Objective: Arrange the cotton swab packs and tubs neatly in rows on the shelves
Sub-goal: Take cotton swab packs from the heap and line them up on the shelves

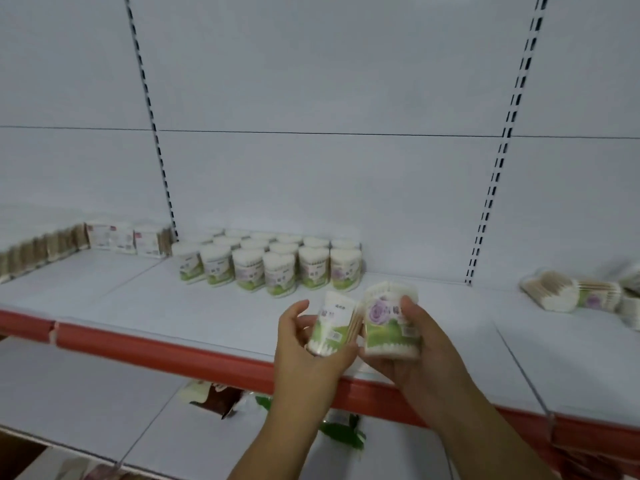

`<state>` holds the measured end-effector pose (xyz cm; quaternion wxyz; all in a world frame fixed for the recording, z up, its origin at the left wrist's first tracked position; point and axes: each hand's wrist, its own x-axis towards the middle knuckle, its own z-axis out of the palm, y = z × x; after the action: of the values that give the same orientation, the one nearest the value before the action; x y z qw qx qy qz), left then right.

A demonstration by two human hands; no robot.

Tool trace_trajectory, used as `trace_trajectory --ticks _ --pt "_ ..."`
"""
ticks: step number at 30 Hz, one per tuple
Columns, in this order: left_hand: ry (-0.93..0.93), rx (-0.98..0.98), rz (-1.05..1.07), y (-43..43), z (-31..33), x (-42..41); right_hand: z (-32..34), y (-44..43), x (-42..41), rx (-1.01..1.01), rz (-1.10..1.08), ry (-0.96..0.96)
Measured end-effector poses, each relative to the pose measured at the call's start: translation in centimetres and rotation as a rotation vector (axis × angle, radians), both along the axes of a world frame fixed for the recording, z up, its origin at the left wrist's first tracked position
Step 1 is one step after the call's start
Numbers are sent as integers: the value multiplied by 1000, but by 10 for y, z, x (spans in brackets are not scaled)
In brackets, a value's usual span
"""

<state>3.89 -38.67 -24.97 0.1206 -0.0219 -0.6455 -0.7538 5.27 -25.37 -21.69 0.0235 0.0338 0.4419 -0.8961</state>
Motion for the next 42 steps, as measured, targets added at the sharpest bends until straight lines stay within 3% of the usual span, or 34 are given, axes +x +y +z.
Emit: trace_trajectory --ticks 6,10,15,19,24,28,30,35,38,42 --pt "110 -229 -239 -45 12 -37 -2 -37 -32 211 -51 73" --pt "23 -156 -354 -50 6 -59 -7 -38 -49 195 -82 55" --pt "54 -287 -267 -48 -7 -85 -5 -18 -75 383 -26 118" --pt "331 -728 -119 -54 4 -103 5 14 -106 558 4 202" --pt "570 -1122 155 -55 19 -135 -7 45 -143 744 90 348" --pt "558 -1405 229 -53 31 -156 -27 47 -163 1010 55 466" --pt "545 -1481 225 -53 30 -166 -35 45 -168 1005 26 495" --pt "499 -1497 154 -54 21 -182 -44 47 -176 991 -79 526" --pt "426 -1459 70 -54 28 -184 -46 44 -173 1164 -122 571" --pt "507 -1418 56 -57 20 -187 -51 44 -174 1366 -246 645"
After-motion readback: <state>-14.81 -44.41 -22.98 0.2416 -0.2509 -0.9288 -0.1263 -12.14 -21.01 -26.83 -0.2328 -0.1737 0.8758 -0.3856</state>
